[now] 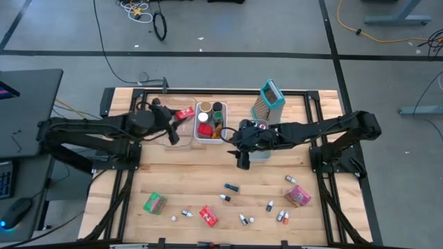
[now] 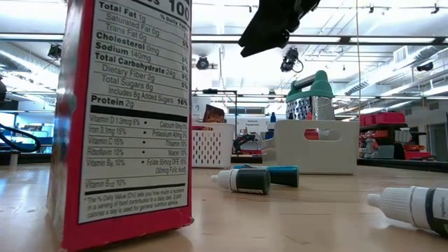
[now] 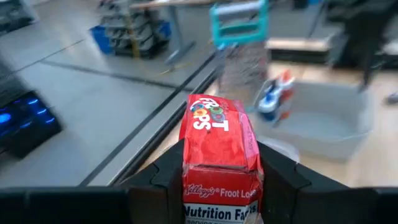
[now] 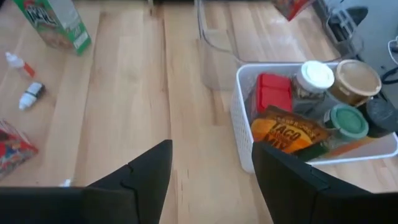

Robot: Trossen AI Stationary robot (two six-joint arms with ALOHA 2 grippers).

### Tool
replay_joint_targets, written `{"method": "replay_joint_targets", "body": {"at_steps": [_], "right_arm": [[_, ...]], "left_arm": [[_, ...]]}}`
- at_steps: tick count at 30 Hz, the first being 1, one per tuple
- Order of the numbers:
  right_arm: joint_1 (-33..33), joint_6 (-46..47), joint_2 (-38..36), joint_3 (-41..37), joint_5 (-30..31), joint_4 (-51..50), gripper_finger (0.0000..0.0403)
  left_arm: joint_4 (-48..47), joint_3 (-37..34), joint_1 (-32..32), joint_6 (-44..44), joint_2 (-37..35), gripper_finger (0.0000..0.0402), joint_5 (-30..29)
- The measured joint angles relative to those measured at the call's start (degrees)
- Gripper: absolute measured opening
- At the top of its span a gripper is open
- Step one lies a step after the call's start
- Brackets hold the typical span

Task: Pick & Place Kitchen Items
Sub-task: Put the red cereal box into the transparent bin

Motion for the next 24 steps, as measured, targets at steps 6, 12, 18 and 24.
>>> {"method": "replay_joint_targets", "body": {"at_steps": [6,12,18,24], "right_arm": [[-0.02,0.52,-0.02,-0.76,0.06,2.97,0.0233],[0.02,0.61,-0.02,-0.87,-0.01,2.82,0.0233],[0.17,1.74,-0.02,-0.87,-0.03,2.06,0.0233],[0.59,5.01,-0.02,-0.87,0.15,0.09,0.0233]], "left_arm": [[-5.52,-0.04,3.10,-3.69,2.25,0.0151,0.37],[-1.07,-0.02,5.60,-6.14,8.68,0.0152,1.68],[1.40,-0.02,10.42,-6.16,13.54,0.0143,-1.10],[3.52,-2.14,16.44,-10.02,14.51,0.0150,-1.60]]}}
